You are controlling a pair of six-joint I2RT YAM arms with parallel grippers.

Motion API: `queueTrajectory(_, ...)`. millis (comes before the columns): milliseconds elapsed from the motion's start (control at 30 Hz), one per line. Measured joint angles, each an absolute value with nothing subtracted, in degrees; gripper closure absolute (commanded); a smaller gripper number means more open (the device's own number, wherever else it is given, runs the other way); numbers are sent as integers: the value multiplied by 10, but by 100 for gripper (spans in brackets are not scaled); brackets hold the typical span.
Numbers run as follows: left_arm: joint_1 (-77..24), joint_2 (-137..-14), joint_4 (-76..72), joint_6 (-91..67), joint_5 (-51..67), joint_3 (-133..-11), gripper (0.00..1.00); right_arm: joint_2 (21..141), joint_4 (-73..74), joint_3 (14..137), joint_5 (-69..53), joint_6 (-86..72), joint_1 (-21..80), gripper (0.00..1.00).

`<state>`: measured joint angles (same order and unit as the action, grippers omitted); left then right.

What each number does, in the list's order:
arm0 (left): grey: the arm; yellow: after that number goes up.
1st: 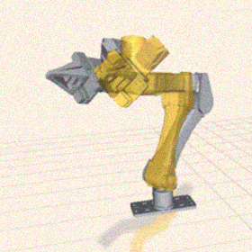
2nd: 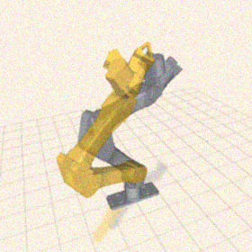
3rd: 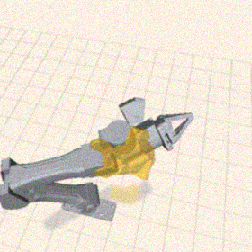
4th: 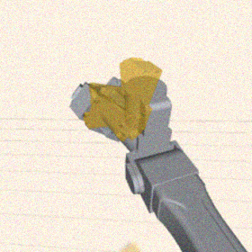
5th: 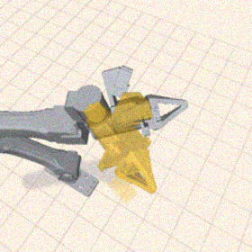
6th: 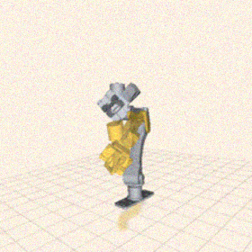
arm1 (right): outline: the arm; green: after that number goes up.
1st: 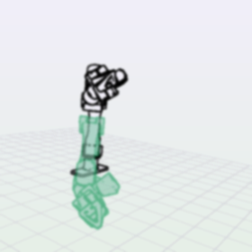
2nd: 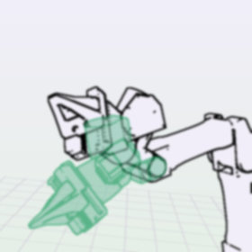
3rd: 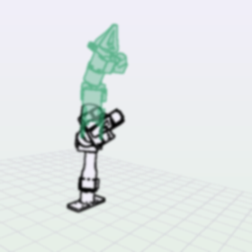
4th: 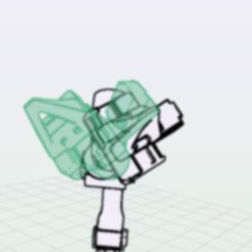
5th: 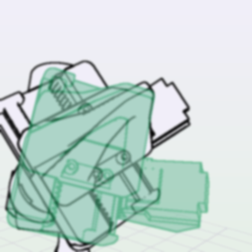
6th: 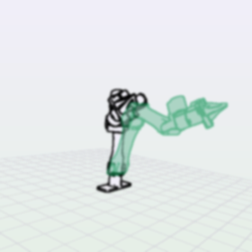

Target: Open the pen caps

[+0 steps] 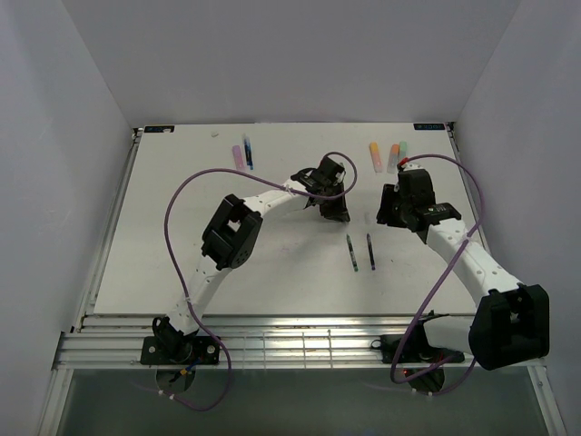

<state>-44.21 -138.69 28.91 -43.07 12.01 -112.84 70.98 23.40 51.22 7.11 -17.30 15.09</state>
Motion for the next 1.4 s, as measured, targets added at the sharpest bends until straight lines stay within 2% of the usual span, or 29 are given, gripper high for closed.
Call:
queueTrajectory(133,-442,-1393,288,-431,122,-1135,69,711,236,512,59,-168,144,54)
queueTrajectory(400,-442,-1413,281,-436,134,-1163,59,715,235,507,48,-160,135,54)
queueTrajectory(800,-441,-1405,263,-441,135,-1146,54,734,234,507,30,-155,115,54)
queueTrajectory(967,-439,-1356,237,-434,111,-1075,31,784,229,527,23,-145,110,52)
queueTrajectory(1033,-436,-1326,231,-427,94,-1039,21,822,232,562,22,-141,109,47)
queueTrajectory(1067,-433,-1312,231,-422,86,-1022,9,845,229,586,22,-138,107,43)
queueTrajectory(1100,-430,-1297,228,-415,81,-1006,4,872,226,616,21,-133,105,33)
queueTrajectory(1200,-416,-1254,209,-408,75,-965,2,937,212,692,21,-120,100,21)
queueTrajectory(1400,-375,-1178,162,-394,82,-919,2,1065,192,851,13,-98,93,21)
